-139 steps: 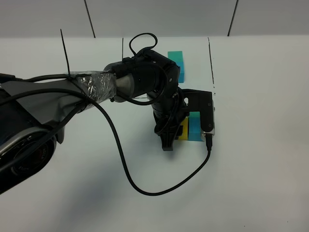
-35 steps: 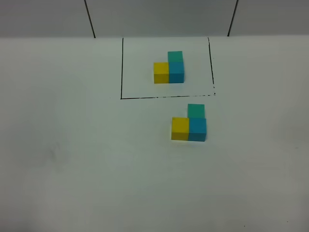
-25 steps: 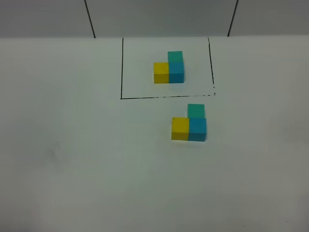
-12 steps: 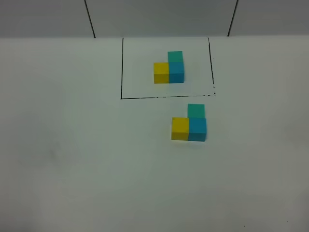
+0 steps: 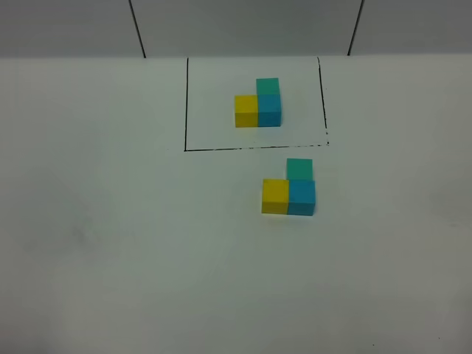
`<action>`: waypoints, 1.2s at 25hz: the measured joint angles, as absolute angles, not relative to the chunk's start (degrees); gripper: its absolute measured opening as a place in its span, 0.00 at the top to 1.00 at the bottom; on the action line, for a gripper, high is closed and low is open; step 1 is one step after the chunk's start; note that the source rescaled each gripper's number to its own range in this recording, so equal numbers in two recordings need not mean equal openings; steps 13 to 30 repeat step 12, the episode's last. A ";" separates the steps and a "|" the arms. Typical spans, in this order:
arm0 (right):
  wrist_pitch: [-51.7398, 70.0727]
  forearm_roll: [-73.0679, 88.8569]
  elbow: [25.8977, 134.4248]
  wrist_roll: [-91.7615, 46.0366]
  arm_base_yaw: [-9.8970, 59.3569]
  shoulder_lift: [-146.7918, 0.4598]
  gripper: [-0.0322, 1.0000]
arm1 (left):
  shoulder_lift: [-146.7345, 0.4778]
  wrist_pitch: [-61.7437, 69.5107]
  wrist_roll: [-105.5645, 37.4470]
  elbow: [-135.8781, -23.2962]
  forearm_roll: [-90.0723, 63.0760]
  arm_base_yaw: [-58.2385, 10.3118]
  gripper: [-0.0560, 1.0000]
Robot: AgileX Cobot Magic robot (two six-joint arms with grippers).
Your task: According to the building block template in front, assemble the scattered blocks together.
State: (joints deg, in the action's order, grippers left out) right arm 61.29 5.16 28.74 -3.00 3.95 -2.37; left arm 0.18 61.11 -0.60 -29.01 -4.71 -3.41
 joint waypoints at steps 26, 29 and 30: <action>61.29 5.61 28.74 -3.00 2.79 -2.37 0.29 | 0.18 61.11 -0.53 -29.01 -4.71 -3.41 0.32; 61.29 5.61 28.74 -3.00 2.79 -2.37 0.29 | 0.18 61.11 -0.53 -29.01 -4.71 -3.41 0.32; 61.29 5.61 28.74 -3.00 2.79 -2.37 0.29 | 0.18 61.11 -0.53 -29.01 -4.71 -3.41 0.32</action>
